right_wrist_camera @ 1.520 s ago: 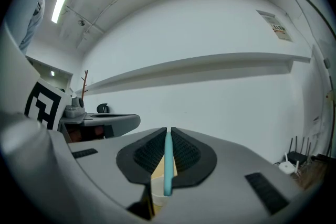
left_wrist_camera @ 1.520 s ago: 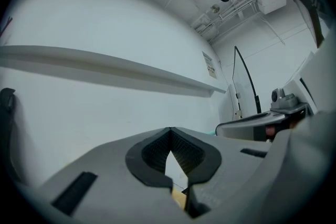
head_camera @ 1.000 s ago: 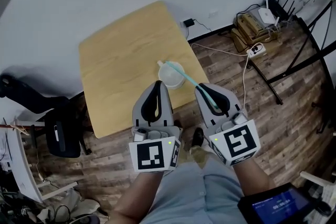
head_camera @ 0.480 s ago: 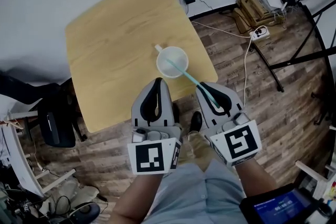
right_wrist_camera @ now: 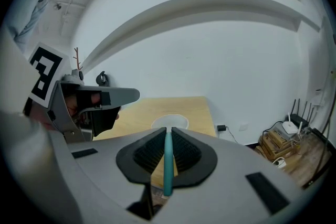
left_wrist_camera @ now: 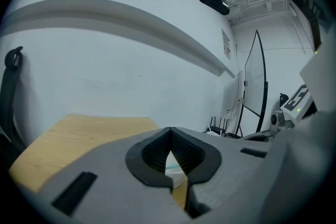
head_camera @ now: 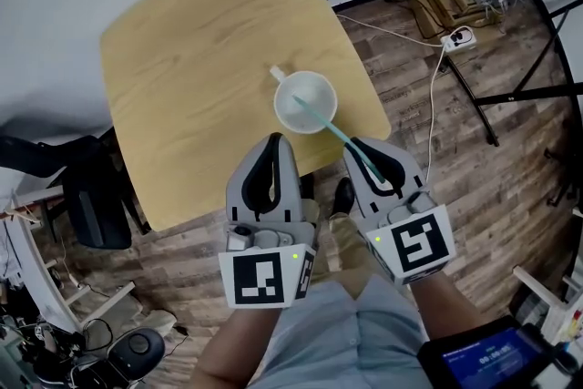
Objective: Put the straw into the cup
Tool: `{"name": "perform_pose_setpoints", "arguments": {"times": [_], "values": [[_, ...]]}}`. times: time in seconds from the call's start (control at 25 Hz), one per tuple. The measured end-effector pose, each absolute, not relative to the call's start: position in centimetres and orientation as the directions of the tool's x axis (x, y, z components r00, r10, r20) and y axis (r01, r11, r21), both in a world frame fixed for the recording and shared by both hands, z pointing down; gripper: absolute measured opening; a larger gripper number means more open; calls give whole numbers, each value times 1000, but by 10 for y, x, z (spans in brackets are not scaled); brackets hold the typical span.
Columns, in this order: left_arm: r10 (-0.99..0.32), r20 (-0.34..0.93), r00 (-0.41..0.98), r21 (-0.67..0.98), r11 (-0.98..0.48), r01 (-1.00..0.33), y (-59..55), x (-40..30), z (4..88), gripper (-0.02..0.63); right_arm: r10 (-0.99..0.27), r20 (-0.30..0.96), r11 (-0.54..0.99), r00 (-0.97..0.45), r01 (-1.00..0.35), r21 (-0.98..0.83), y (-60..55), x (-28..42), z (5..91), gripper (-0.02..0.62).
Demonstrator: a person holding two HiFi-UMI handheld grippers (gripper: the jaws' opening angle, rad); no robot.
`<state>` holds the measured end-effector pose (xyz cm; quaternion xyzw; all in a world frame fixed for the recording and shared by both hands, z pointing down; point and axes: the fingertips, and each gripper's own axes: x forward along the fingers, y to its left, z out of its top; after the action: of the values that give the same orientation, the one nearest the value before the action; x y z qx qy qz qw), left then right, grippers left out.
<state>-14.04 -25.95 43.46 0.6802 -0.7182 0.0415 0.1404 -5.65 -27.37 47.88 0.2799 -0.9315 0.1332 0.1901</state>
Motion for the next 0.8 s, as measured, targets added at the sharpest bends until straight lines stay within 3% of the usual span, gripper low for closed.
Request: {"name": "perform_pose_setpoints", "arguments": {"times": [0.4, 0.8], "values": [[-957, 291, -6, 138, 48, -989, -267, -148, 449, -2, -475, 453, 790, -754, -593, -158, -283, -65, 495, 31], [-965, 262, 22, 120, 10, -993, -266, -144, 429, -2, -504, 441, 785, -743, -607, -126, -286, -56, 479, 86]]}}
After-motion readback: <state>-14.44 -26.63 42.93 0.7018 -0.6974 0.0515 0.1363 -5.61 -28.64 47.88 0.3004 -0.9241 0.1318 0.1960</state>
